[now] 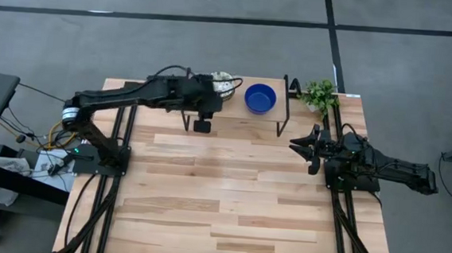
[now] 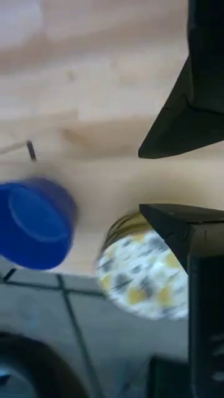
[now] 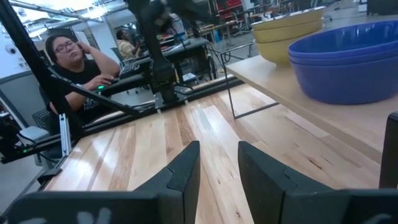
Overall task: Pick & Place Mini bowls
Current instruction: Stack the white patterned bowl on the white patterned bowl on the shelf, then return to Home Position
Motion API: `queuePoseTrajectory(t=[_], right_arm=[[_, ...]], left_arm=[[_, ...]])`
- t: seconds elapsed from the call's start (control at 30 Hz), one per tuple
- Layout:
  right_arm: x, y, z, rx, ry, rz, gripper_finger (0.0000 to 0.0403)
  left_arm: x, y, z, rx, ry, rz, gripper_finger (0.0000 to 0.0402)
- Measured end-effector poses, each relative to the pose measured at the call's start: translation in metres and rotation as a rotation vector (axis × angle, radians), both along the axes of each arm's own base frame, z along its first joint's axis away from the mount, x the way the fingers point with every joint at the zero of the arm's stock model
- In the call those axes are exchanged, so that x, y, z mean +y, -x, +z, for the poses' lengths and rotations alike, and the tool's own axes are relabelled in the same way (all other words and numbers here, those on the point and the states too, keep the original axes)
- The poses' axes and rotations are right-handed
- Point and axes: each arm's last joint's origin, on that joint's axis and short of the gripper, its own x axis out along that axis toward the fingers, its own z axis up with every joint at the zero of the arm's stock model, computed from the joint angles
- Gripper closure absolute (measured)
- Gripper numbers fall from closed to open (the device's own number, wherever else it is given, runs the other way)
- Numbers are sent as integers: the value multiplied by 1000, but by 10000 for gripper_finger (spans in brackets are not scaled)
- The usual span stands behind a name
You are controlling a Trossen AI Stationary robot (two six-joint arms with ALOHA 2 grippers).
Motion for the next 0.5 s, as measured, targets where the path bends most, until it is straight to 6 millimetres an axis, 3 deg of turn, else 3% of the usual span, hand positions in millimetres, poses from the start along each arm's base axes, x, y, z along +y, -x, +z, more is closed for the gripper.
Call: queuePoseTrajectory(t=[0.13, 0.27, 0.5], right_arm=[[0, 0, 0, -3, -23, -2, 305], [0, 0, 0, -6, -41, -3, 305], [0, 0, 0, -6, -42, -3, 305]], left_arm=[[-15, 46, 15, -83, 191, 81, 275], [-27, 95, 18, -208, 356, 53, 275], [-40, 159, -2, -368, 481, 123, 275]])
